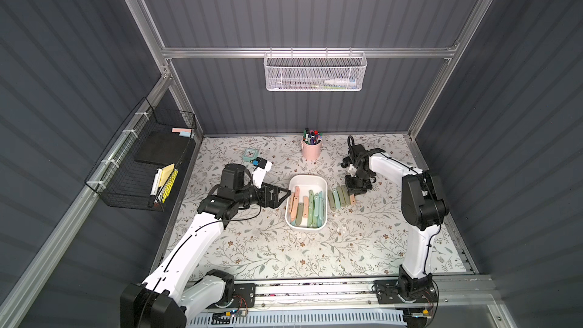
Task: Take the fruit knife out of the storage box
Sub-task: Place the fruit knife at the center of the board.
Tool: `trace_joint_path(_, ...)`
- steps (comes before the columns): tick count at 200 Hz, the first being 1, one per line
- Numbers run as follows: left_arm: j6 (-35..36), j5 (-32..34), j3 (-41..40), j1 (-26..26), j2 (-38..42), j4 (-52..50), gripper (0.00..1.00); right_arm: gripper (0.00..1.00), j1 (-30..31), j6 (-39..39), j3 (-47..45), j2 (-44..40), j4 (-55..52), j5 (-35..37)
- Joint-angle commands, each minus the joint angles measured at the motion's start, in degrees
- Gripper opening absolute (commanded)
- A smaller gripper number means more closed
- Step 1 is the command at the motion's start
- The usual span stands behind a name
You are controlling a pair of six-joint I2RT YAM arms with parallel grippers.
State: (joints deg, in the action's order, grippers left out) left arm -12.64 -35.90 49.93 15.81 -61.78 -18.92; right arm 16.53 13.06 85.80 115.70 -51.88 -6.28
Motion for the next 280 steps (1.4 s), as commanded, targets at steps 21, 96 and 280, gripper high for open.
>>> trace_joint_path(21,0.7,0.7,0.2,-0.3,1.1,-0.7,0.99,0.29,-0.2,0.4,-0.3,1.0,-0.1,0.9)
trace_joint_path(96,0.8,1.1,0.2,-0.3,1.0,-0.9,0.99,0.31,-0.2,-0.4,1.6,3.3,-0.1,1.0)
trace_joint_path(280,0.6,4.1,-0.2,-0.3,2.6,-0.7,0.99,0.47,10.8,8.6,-13.2,-23.5,15.7,8.9)
